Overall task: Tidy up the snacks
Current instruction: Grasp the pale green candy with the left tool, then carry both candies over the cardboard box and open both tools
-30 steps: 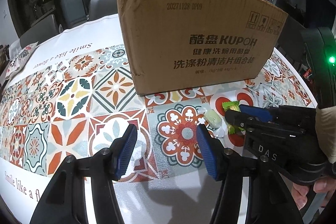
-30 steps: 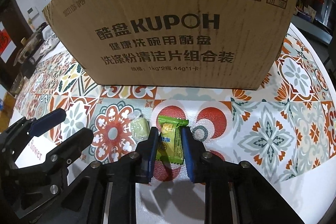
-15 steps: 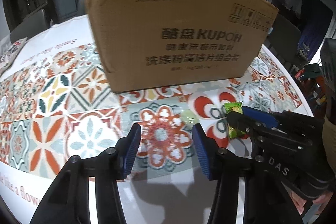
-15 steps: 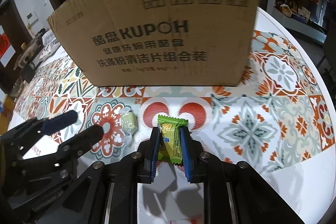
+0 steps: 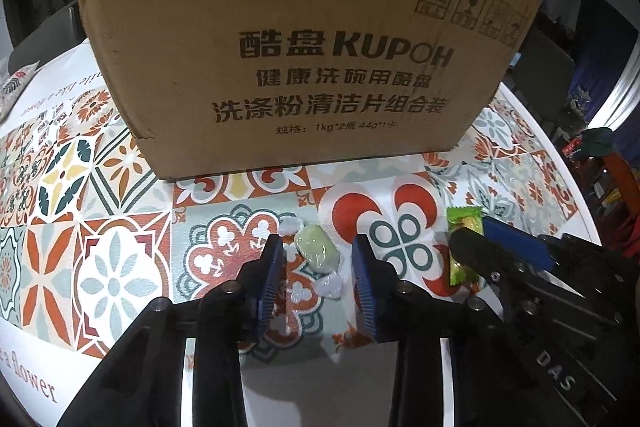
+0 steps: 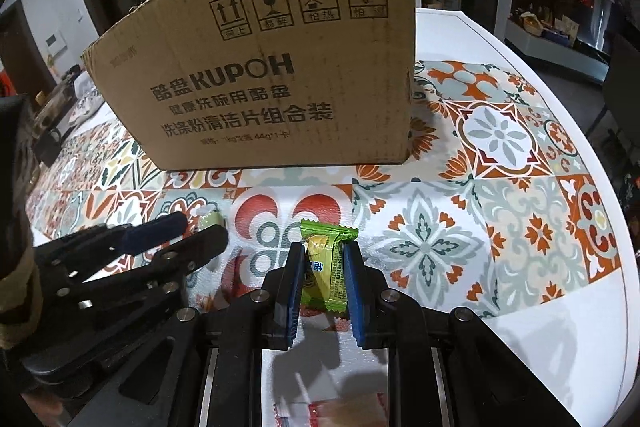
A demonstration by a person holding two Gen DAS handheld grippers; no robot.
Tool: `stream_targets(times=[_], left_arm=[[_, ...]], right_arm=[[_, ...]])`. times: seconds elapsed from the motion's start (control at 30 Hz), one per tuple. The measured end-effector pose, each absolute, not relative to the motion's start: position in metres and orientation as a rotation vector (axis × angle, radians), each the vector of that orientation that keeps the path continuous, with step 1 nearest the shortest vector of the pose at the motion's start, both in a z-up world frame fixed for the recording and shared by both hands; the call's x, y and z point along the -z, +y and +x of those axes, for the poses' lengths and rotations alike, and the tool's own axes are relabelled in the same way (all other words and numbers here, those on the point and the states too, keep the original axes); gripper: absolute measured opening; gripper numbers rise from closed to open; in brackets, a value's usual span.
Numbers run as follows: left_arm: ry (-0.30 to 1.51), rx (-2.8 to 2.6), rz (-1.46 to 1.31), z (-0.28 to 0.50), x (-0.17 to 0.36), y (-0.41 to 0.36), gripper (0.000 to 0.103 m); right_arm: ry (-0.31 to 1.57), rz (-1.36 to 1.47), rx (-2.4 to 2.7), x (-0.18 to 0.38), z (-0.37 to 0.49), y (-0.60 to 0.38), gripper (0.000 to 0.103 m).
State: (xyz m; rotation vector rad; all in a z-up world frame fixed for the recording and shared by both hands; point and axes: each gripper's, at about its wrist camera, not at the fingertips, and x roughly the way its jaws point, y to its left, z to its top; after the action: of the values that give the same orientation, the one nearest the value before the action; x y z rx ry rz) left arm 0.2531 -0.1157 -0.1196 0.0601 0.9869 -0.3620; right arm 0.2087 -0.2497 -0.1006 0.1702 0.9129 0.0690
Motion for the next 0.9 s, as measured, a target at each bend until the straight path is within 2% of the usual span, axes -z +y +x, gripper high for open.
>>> stream_targets(times=[0.23, 0.9], left_arm=[[0.992, 0.35, 0.08, 0.258, 0.125, -0.124, 0.02], [0.911, 0.387, 0.053, 0.233, 0.084, -0.097, 0.02]], right_arm=[[0.911, 0.194, -0.074, 0.104, 0.211, -0.253, 0.021], [0.881, 0.21, -0.113, 0.082, 0.199, -0.245, 0.021]])
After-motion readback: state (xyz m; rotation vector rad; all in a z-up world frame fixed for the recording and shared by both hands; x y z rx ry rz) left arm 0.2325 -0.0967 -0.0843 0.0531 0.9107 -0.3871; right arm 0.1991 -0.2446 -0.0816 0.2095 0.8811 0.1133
